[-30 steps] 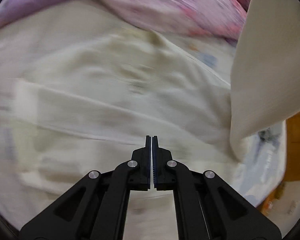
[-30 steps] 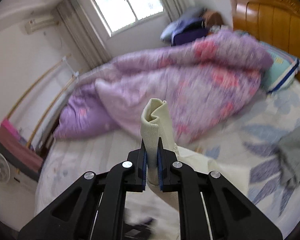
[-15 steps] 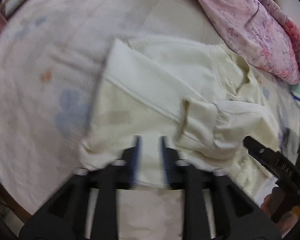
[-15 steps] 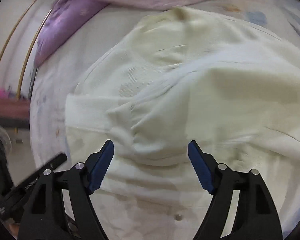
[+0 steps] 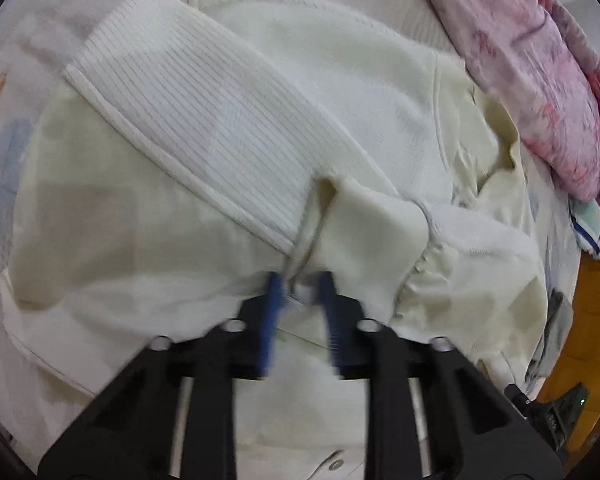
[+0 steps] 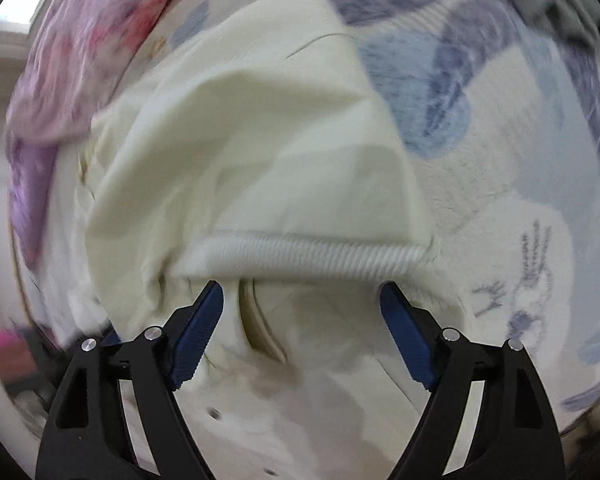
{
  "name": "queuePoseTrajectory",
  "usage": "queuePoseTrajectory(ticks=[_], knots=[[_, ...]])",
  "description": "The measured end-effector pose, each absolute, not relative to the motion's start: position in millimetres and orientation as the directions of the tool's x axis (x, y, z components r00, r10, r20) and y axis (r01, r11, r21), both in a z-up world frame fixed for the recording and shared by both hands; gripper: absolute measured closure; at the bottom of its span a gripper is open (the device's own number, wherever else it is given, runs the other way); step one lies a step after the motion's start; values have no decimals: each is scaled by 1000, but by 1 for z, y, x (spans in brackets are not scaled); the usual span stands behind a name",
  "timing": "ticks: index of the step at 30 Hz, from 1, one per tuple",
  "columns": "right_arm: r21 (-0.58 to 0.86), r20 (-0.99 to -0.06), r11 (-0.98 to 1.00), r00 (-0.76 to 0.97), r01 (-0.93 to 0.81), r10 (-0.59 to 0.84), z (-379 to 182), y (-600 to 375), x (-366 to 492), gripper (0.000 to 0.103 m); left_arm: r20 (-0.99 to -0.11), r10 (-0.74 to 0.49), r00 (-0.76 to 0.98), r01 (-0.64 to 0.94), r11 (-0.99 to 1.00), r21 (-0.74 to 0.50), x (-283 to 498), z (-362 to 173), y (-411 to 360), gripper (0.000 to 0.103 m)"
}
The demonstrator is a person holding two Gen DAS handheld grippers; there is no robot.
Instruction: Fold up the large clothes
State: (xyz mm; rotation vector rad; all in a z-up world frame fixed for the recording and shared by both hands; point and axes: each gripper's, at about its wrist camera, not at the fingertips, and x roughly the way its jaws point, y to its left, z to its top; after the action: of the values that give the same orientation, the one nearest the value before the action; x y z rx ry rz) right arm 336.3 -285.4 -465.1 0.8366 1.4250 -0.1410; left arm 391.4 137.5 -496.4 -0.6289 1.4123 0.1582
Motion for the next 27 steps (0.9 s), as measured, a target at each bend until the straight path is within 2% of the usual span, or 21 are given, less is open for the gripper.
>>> queuePoseTrajectory(ticks=[1,4,5,7,9,10,11,15,18,21,23,25,27], knots=[[450,-886,651,216,612,410,-471,-295,334,24,-950,-251,184,-464,830,-309,392,-495,140,103],[523,-827,418,324,743,459,-488,-315,320,24,-953,-248,175,-461,834,-302,393,-492,143,103],[533,-815,378,340,757,469,-489,-318,318,26,-947,-284,150,-466,824,-321,393,-495,143,103],[555,-792,295,385,778,473,-483,-327,307,42,-940,-325,103,-472,816,-333,392,-497,142,103],[565,-775,244,407,788,483,-483,-333,297,55,-937,-330,111,-475,811,-342,388,-497,145,101],[571,-764,208,421,794,489,-485,-334,291,62,-939,-325,110,-481,810,-336,386,-498,145,88],[575,-753,180,430,798,498,-486,-336,287,64,-943,-317,97,-510,798,-321,386,-503,148,80],[603,-717,162,441,781,540,-471,-341,281,65,-931,-360,68,-596,734,-327,385,-500,157,78],[641,-672,125,475,757,568,-469,-341,285,63,-922,-374,99,-632,692,-348,375,-488,163,63],[625,-684,142,451,768,573,-478,-337,302,63,-905,-397,151,-666,636,-390,366,-476,169,59],[650,-644,88,486,754,591,-490,-332,310,63,-875,-440,203,-666,593,-453,361,-470,166,40],[696,-588,83,500,713,635,-500,-326,326,62,-853,-470,227,-644,584,-493,363,-473,159,40],[676,-637,146,474,722,608,-503,-323,334,63,-871,-464,165,-617,640,-458,374,-487,146,41]])
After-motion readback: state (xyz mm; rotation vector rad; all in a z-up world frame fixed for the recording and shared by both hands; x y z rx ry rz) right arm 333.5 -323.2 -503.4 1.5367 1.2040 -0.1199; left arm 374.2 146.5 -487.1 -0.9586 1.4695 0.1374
